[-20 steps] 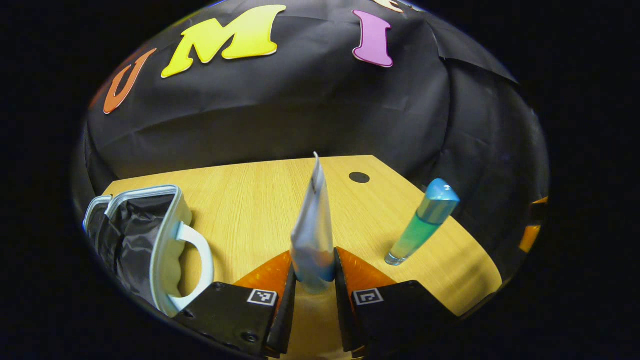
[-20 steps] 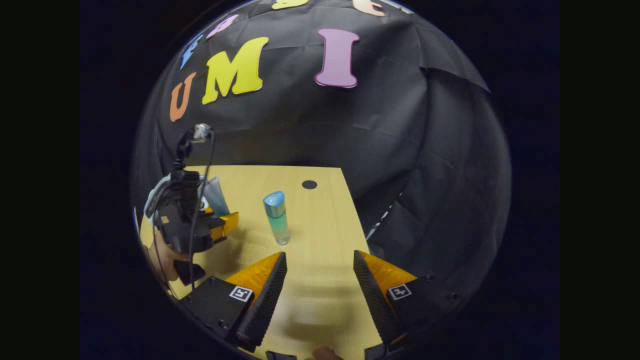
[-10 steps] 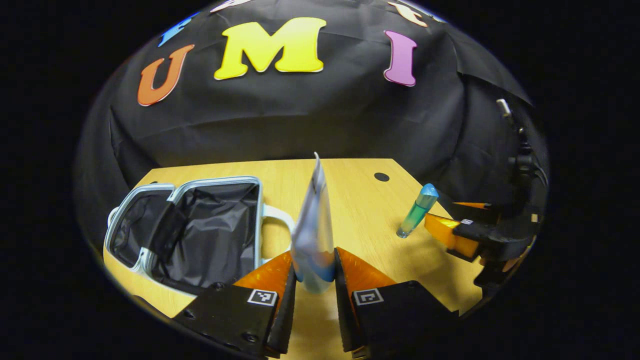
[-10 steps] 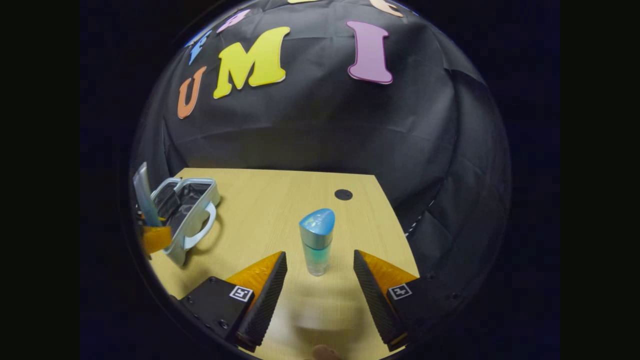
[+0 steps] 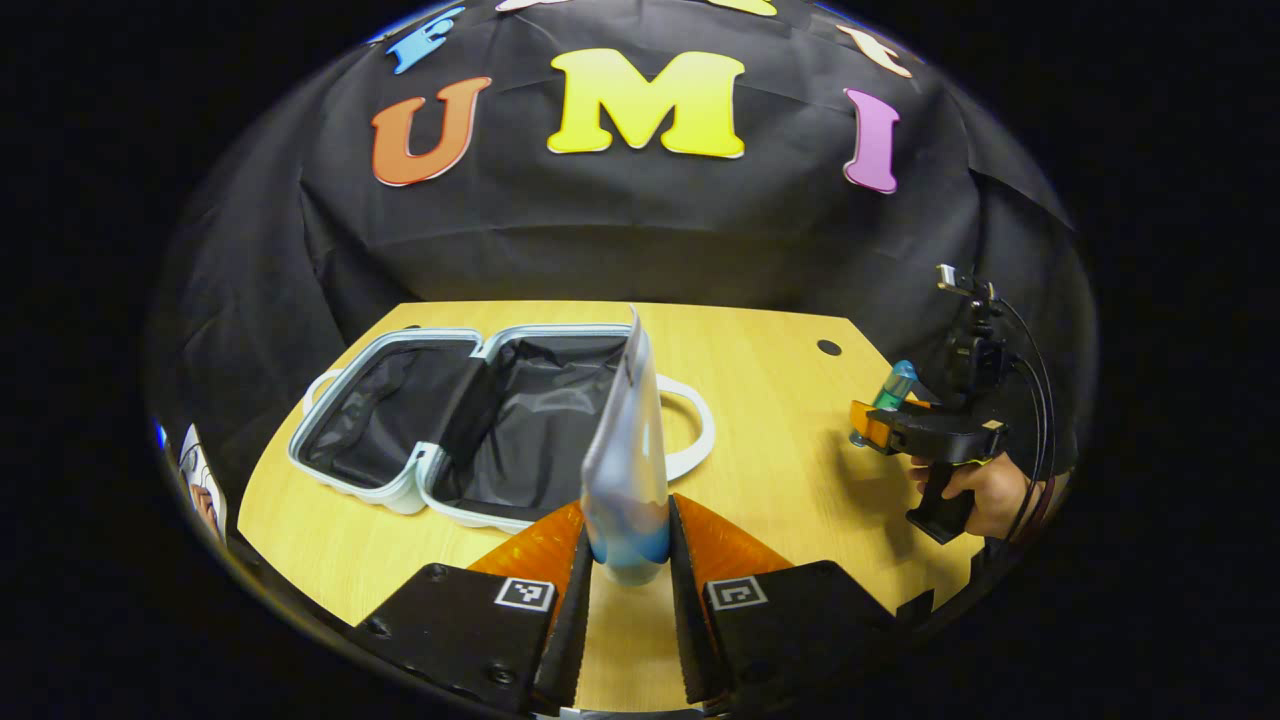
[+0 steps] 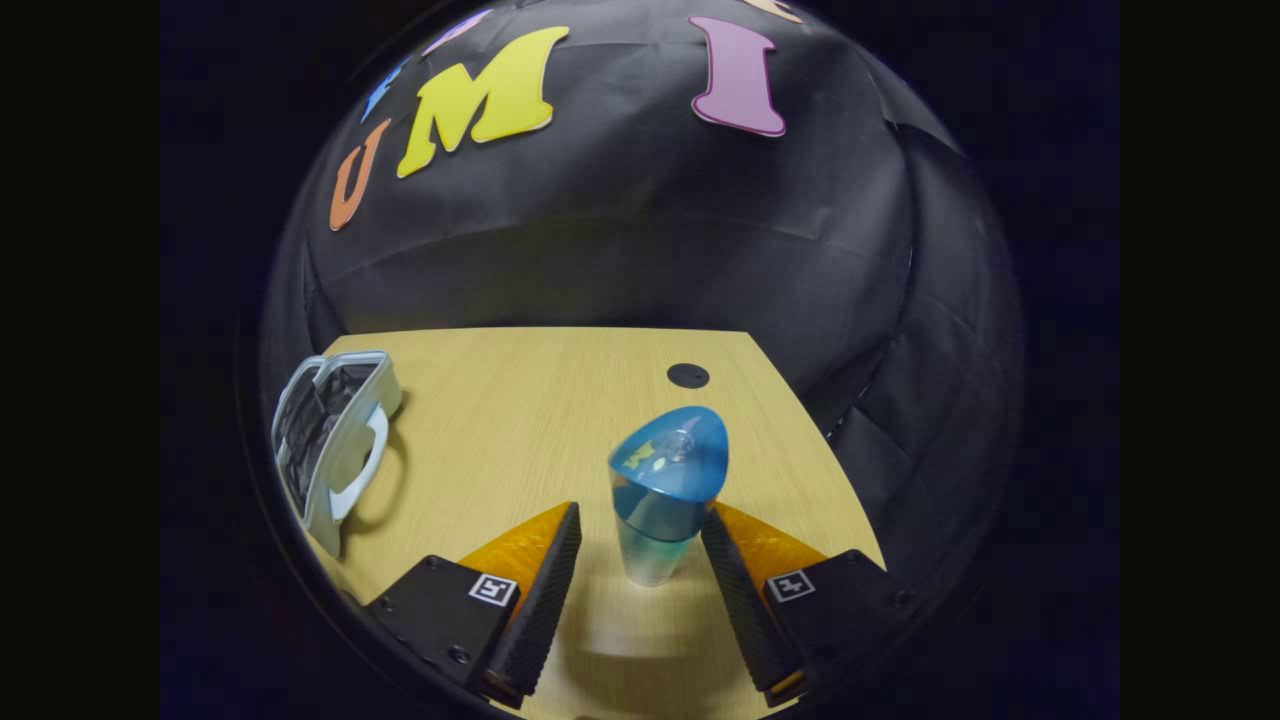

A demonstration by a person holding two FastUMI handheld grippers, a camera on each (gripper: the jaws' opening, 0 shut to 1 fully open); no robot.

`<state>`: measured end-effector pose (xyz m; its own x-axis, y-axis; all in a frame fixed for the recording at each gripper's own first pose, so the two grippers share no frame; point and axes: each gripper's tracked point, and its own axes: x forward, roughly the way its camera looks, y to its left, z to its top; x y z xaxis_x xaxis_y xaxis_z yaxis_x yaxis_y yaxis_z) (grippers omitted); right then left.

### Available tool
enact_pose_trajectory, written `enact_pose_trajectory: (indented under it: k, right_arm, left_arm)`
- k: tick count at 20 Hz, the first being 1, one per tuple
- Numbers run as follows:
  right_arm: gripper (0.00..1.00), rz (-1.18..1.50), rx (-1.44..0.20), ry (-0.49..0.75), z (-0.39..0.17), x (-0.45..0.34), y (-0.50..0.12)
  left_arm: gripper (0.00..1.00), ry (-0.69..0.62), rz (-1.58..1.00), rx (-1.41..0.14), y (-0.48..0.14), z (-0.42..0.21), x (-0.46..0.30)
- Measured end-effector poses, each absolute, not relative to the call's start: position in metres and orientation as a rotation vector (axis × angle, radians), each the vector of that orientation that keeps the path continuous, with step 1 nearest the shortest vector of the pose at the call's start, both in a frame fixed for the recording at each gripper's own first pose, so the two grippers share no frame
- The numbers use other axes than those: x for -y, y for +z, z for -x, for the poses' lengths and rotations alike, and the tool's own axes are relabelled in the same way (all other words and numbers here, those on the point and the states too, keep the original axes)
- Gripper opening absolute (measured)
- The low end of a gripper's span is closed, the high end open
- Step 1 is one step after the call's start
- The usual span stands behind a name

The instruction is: First open the suitcase, pack the skin care products into it, and then close the suitcase.

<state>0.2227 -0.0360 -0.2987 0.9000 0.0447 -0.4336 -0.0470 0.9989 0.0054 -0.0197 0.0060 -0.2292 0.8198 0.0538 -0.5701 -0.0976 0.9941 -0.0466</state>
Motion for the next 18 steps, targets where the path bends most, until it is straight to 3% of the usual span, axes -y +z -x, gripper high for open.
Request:
enact_pose_trajectory:
  k: [2, 4, 10, 18]
  right_arm:
    - [0.65, 0.017, -0.439, 0.019, -0.225, 0.042, -0.301]
    - [0.41, -0.017, -0.433, -0.002, -0.230, 0.045, -0.299]
    - [0.36, -0.046, -0.470, 0.022, -0.215, 0.042, -0.298]
    - [0.36, -0.145, -0.450, 0.047, -0.095, 0.028, -0.206]
  left_arm:
    - [0.41, 0.103, 0.075, -0.618, -0.231, 0.024, -0.017]
    - [0.41, 0.118, 0.068, -0.630, -0.234, 0.028, -0.030]
    - [0.41, 0.156, 0.091, -0.646, -0.238, 0.022, -0.068]
    - [0.41, 0.161, 0.105, -0.800, -0.278, -0.038, -0.136]
